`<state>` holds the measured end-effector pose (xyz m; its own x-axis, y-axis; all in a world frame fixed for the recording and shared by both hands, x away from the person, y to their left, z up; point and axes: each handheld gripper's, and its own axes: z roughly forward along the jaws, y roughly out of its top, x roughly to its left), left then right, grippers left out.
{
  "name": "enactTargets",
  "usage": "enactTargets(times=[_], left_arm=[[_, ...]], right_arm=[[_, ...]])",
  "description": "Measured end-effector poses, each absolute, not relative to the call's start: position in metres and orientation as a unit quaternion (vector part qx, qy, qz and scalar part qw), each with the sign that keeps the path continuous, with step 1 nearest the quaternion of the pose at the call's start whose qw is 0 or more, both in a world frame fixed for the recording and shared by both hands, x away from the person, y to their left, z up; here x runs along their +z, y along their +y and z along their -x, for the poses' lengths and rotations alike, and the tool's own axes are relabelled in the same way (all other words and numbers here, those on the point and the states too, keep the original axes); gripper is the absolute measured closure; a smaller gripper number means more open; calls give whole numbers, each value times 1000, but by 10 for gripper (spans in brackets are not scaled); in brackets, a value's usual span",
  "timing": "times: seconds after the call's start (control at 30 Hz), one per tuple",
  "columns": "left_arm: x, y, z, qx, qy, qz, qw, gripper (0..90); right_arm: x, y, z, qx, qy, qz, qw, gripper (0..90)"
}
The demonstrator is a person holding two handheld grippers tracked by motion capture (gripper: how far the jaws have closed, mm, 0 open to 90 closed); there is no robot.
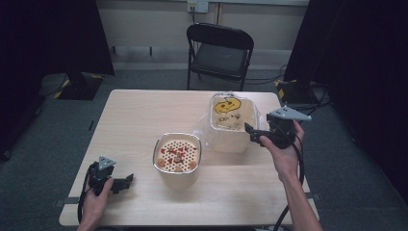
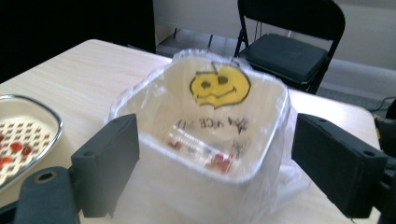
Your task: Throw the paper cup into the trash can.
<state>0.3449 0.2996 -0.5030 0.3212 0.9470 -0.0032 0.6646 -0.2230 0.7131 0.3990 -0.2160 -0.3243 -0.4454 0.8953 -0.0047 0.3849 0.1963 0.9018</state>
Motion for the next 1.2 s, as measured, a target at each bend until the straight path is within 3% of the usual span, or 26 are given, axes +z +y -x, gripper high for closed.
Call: enactTargets(times=[0.6, 1.2], left_arm=[[-503, 300, -345, 224, 538, -749, 315, 0], [-503, 300, -345, 224, 538, -749, 315, 0]], right_arm=[[-379, -225, -351, 434, 736, -454, 254, 144], [-460, -236, -351, 376, 745, -508, 214, 151]])
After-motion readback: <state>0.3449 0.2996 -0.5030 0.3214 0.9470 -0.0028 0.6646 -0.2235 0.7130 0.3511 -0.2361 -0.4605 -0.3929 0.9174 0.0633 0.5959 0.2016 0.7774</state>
